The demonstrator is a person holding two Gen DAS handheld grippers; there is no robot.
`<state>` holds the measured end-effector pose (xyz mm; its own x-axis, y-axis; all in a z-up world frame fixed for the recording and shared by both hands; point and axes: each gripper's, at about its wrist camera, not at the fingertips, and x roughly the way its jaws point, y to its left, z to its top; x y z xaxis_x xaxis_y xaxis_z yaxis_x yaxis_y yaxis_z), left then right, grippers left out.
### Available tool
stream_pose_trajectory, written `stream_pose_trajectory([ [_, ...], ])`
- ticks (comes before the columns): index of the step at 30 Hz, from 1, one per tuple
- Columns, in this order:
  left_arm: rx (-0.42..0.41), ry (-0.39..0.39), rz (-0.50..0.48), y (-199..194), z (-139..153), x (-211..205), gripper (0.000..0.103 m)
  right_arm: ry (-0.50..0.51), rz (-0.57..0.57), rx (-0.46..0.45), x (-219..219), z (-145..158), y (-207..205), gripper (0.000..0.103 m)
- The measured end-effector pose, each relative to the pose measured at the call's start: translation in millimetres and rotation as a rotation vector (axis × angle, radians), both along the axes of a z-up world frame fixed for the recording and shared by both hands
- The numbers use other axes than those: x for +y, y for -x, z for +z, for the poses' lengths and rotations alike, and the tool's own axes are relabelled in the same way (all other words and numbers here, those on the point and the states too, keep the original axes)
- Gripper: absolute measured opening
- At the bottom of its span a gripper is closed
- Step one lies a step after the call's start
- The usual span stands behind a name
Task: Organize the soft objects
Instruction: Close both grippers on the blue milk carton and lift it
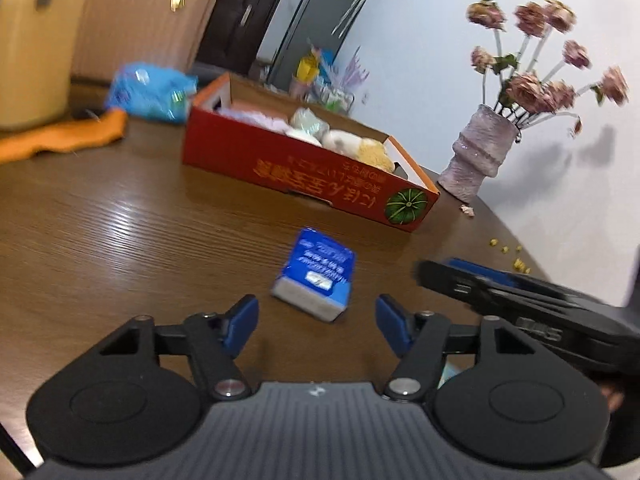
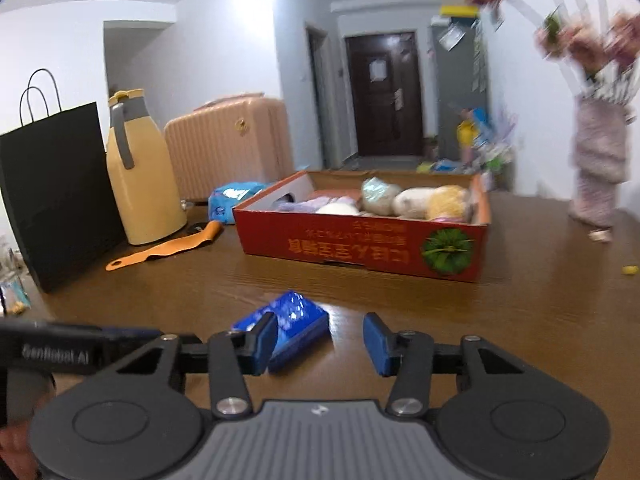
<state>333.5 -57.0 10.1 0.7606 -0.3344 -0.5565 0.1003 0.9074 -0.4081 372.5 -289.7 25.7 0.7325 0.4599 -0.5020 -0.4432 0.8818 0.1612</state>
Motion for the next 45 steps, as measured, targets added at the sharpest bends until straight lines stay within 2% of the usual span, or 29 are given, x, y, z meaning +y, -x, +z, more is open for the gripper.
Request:
stream_pose_trajectory([
  [2,0.034,0.036,-0.004,-17,-6,-1,0.059,0.001,0.039,0.036,8,-6,-28,0.046],
  [4,0.059,0.05,-0.007,-30,-11,-3,0.049,-0.002,0.075,0.068,15,-13,-49,0.043],
  [8,0.078,0.051,0.004,-49,-20,0,0.04,-0.026,0.121,0.108,22,-27,-79,0.043],
  [9,0.079,0.044,0.014,-53,-22,2,0.037,-0.039,0.125,0.123,22,-31,-84,0.041],
  [10,0.08,0.041,0.031,-59,-23,6,0.035,-0.055,0.126,0.143,21,-36,-88,0.035],
  [14,0.081,0.048,0.074,-75,-26,18,0.035,-0.165,0.116,0.188,8,-45,-88,0.024],
  [17,0.101,0.086,0.079,-76,-23,19,0.035,-0.166,0.079,0.193,3,-43,-81,0.019],
  [19,0.081,0.106,0.081,-69,-17,16,0.035,-0.159,0.048,0.196,1,-42,-75,0.014],
  [22,0.053,0.052,0.07,-55,-14,7,0.037,-0.163,0.029,0.211,1,-41,-62,0.014],
  [25,0.079,0.04,0.019,-49,-19,4,0.037,-0.166,0.007,0.18,-5,-36,-44,0.016],
  [28,0.104,0.051,0.001,-48,-23,4,0.037,-0.242,0.014,0.181,-19,-32,-44,0.019],
  [30,0.106,0.044,-0.002,-51,-26,1,0.037,-0.226,0.039,0.182,-17,-33,-54,0.027],
  [34,0.089,0.049,0.017,-64,-26,1,0.036,-0.267,0.071,0.284,-14,-50,-79,0.027],
  [37,0.098,0.073,0.025,-71,-28,6,0.036,-0.293,0.08,0.284,-15,-52,-74,0.026],
  [41,0.1,0.091,0.023,-75,-32,7,0.037,-0.291,0.032,0.261,-17,-54,-75,0.026],
  [45,0.099,0.114,0.02,-79,-34,8,0.034,-0.3,0.045,0.285,-15,-58,-82,0.025],
])
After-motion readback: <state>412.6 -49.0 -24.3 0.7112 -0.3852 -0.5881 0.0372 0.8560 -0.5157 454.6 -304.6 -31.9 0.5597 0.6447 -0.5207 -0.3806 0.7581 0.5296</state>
